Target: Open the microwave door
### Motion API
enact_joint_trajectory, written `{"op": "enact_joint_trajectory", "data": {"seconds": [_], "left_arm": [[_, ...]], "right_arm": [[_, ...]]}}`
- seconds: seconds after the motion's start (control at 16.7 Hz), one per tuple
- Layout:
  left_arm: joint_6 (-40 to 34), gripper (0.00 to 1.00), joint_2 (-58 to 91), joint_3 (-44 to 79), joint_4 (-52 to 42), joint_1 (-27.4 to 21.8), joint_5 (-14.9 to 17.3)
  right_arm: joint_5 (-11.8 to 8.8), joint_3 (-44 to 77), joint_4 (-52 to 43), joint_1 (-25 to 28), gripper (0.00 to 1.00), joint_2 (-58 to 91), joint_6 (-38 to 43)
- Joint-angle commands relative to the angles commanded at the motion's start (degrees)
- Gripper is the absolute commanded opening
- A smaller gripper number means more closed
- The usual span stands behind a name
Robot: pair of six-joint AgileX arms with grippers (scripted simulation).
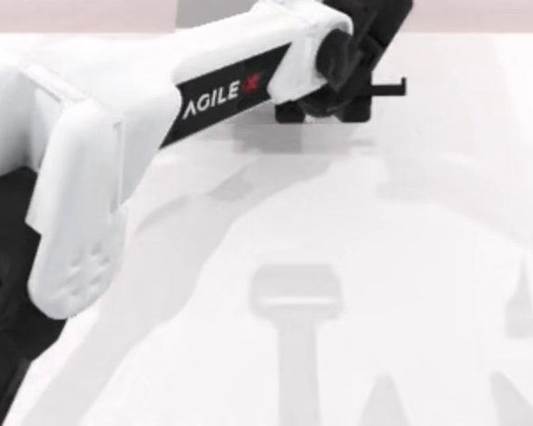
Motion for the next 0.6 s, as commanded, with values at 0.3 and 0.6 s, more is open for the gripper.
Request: {"op": "enact_joint_trajectory", "data": {"seconds": [0.3,0.6], "left_arm": [[-0.14,0.0,-1.81,-3.62,-0.22,-2.17,0.43],[-1.58,0.0,-5.63,-9.76,3.28,-1.96,-1.03]], "right_arm": [[0.0,0.0,0.0,0.0,1.0,0.0,0.0],[0.0,0.0,0.0,0.0,1.0,0.0,0.0]]}}
